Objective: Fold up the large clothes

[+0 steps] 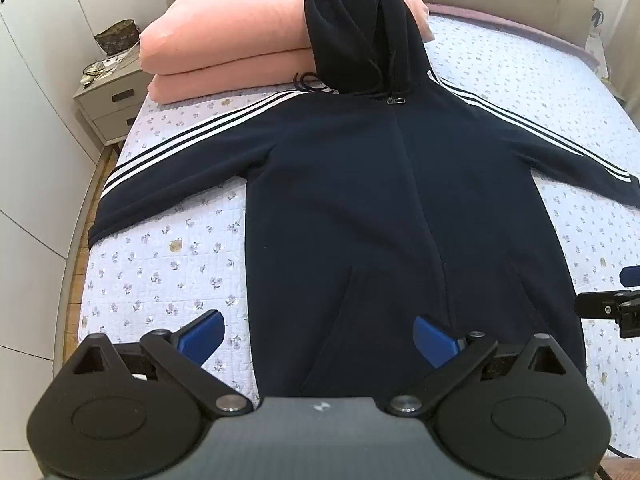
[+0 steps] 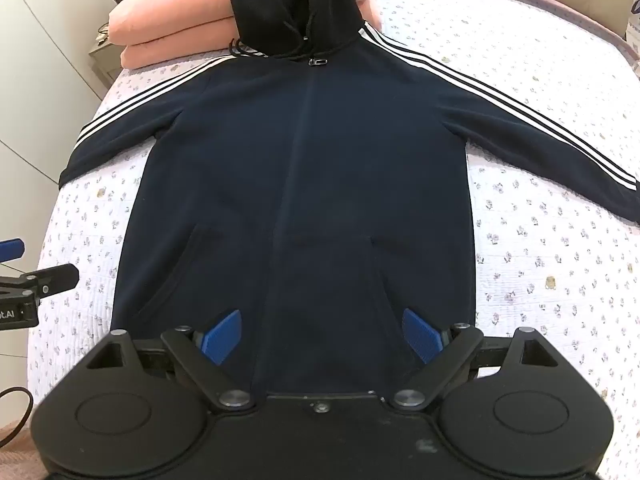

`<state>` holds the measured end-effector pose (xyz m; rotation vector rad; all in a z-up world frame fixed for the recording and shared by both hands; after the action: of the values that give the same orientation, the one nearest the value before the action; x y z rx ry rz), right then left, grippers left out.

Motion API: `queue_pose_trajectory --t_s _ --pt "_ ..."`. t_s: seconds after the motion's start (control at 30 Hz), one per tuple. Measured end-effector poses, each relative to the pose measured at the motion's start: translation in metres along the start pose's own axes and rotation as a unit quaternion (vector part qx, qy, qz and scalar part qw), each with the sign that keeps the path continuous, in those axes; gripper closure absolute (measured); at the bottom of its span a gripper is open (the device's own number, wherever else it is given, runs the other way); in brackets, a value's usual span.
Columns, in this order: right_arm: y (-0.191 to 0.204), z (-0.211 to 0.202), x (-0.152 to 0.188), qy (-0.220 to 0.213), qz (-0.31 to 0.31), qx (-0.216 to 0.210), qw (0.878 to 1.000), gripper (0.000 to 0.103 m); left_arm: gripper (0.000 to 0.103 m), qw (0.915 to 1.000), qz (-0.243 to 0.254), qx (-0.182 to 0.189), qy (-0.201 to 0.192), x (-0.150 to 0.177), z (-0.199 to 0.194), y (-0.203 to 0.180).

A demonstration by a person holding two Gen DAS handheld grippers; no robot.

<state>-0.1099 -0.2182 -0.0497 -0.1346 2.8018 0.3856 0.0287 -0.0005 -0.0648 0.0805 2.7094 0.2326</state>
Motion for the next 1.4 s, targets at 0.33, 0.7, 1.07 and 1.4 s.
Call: queue_pose_trajectory --t_s 0.33,0.7,1.07,1.4 --pt "-0.001 -0.004 -0.004 0.001 0.001 0.0 1.0 0.0 0.001 1.0 0.0 0.008 -0.002 -0.003 0.001 0.003" --pt "-0.001 -0.003 -0.004 0.001 -0.005 -0.001 1.0 0.0 0.001 0.9999 -0.003 0.012 -0.004 0.0 0.0 -0.003" --pt "0.004 -0.003 -0.004 0.0 -0.005 0.007 1.0 0.0 0.001 0.9997 -0.002 0.023 -0.003 0.0 0.001 -0.004" --pt "0.001 -0.004 -0.004 -0.002 -0.004 0.009 1.0 0.0 0.001 0.9998 -0.004 0.021 -0.004 0.0 0.0 -0.004"
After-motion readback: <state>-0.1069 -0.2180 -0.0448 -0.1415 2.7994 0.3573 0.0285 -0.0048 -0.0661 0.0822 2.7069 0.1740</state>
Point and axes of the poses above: each gripper's, at about its wrist camera, not at the fingertips, and z roughly the way its jaws point, y to its left, x to its underside, the point moved 7 cm from there along z, roughly the way its jaws point, and after that the axes turned 9 degrees about -x, right-handed, at the moved point
